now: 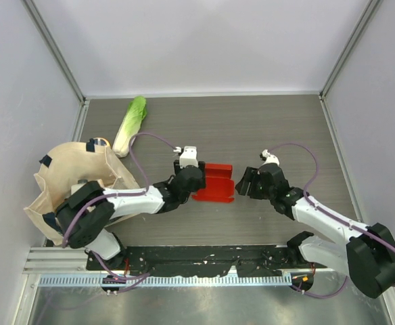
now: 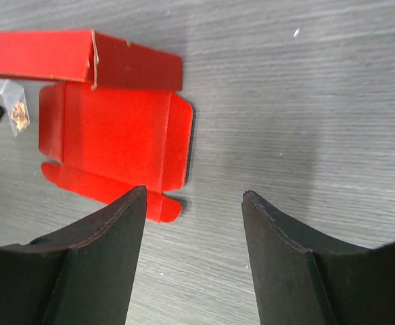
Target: Fold the paper box
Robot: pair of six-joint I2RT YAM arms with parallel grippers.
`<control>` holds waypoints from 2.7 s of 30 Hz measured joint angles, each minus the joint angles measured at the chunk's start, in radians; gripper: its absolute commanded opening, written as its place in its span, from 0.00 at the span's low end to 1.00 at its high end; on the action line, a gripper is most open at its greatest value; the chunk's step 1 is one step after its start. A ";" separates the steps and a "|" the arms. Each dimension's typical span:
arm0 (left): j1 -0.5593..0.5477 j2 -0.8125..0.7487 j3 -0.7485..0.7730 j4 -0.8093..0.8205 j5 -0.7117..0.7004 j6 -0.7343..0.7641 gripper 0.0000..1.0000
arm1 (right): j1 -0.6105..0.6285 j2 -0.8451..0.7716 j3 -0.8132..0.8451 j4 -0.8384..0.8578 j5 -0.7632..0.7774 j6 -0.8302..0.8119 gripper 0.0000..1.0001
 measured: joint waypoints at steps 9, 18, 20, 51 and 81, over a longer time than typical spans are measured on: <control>0.019 -0.241 -0.157 0.010 0.182 0.030 0.50 | -0.022 0.031 -0.066 0.111 -0.130 -0.005 0.63; 0.074 -0.140 -0.119 0.017 0.261 0.195 0.51 | 0.034 0.135 -0.072 0.300 -0.008 -0.122 0.62; 0.079 -0.093 -0.103 0.027 0.260 0.231 0.46 | 0.106 0.161 -0.072 0.342 0.089 -0.146 0.61; 0.114 0.180 -0.011 0.316 0.247 0.449 0.35 | 0.254 0.448 0.029 0.672 0.526 -0.323 0.01; 0.134 0.233 0.159 0.137 0.236 0.289 0.55 | 0.170 0.432 0.138 0.476 0.352 -0.309 0.01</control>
